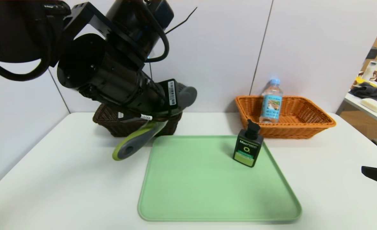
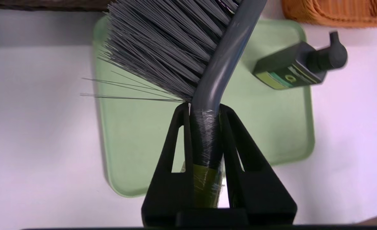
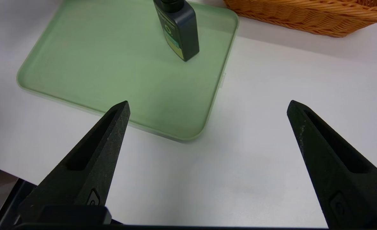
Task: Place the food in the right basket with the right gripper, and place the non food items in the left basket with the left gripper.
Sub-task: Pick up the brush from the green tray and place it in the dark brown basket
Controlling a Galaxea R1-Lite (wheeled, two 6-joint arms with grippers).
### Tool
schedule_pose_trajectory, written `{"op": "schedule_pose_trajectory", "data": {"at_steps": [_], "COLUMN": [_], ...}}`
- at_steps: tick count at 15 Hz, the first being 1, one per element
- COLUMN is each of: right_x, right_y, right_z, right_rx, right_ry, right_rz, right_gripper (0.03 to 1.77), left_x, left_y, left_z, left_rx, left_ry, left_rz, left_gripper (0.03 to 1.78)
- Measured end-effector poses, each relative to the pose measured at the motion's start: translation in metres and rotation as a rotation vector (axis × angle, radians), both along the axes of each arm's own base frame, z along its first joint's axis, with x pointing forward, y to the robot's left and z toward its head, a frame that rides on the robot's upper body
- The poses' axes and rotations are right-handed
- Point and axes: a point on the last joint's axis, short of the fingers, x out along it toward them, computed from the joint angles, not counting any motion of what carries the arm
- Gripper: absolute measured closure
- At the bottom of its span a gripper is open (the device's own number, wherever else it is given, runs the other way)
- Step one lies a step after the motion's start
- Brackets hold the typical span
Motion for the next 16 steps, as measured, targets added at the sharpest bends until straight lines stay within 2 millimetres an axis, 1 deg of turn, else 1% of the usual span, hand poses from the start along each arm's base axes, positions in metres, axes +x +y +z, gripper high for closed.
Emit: {"op": "schedule_pose_trajectory", "data": {"at_steps": [4,7,12,16], "right_x": [0.000,0.000,-0.001,-0.004], "right_y": [0.000,0.000,0.000,-0.002], "right_z": [-0.001,-0.004,-0.005,-0.010], "right_rx": [0.000,-0.003,-0.004,-0.008], "right_ry": [0.005,0.015,0.016,0.025], "right_rz": [-0.001,-0.002,-0.007,-0.011], "right_gripper": [0.10,0.10,0.10,0.10], "left_x": [0.029,0.055,0.102,0.134], "left_y": [0.019,0.036,0.062,0.080], "left_z": [-0.002,-0.008,-0.028,-0.051], "left_rx": [-0.003,-0.026,-0.078,-0.095], "left_ry": [0.000,0.015,0.036,0.071], "left_rz": [0.107,0.216,0.386,0.491], "left_gripper": [1.50,1.50,1.50,1.50]}}
